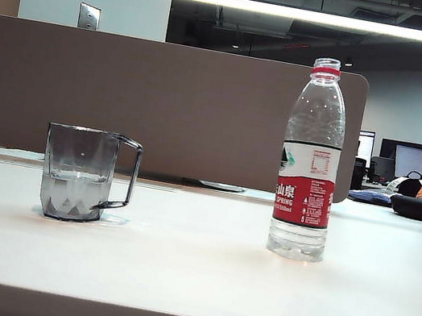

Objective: Pick up the mineral water bottle on the table and pour water into the mug until it's half full.

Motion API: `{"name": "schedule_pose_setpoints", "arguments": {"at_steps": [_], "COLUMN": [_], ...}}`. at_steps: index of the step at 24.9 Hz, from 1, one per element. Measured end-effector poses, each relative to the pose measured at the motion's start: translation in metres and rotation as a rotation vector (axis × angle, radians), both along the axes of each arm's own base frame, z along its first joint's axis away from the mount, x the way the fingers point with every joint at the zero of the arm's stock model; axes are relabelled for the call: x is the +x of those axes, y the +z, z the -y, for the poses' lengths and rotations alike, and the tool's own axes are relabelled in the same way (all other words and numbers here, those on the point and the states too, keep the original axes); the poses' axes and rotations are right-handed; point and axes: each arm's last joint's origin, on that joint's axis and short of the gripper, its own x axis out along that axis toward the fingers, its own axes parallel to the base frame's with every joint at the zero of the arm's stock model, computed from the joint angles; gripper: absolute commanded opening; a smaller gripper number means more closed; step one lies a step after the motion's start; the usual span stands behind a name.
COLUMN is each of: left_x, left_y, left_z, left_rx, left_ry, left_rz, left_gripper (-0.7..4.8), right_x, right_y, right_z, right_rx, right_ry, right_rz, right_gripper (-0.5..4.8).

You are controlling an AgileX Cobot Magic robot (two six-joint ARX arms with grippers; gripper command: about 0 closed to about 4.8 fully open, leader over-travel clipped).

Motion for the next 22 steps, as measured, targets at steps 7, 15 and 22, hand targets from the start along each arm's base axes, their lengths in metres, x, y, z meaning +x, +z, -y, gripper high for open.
{"name": "schedule_pose_setpoints", "arguments": {"at_steps": [7, 15, 22], "left_x": [-0.0004, -0.0003, -0.0003], "left_y": [-0.0017, -0.0074, -0.0074], "left_z": [-0.0055, -0.0045, -0.0045], "left_rx": [-0.002, -0.008, -0.008], "left_ry": [0.0, -0.025, -0.025], "left_rz": [-0.017, -0.076, -0.076], "left_gripper": [-0.05, -0.05, -0.05], "right_x": [0.0, 0.0, 0.0], "right_y": [0.0, 0.0, 0.0], "right_z": [0.0, 0.0, 0.0], "right_rx": [0.0, 0.0, 0.0], "right_ry": [0.0, 0.0, 0.0], "right_rz": [0.0, 0.0, 0.0], "right_gripper": [-0.01, -0.01, -0.01]}}
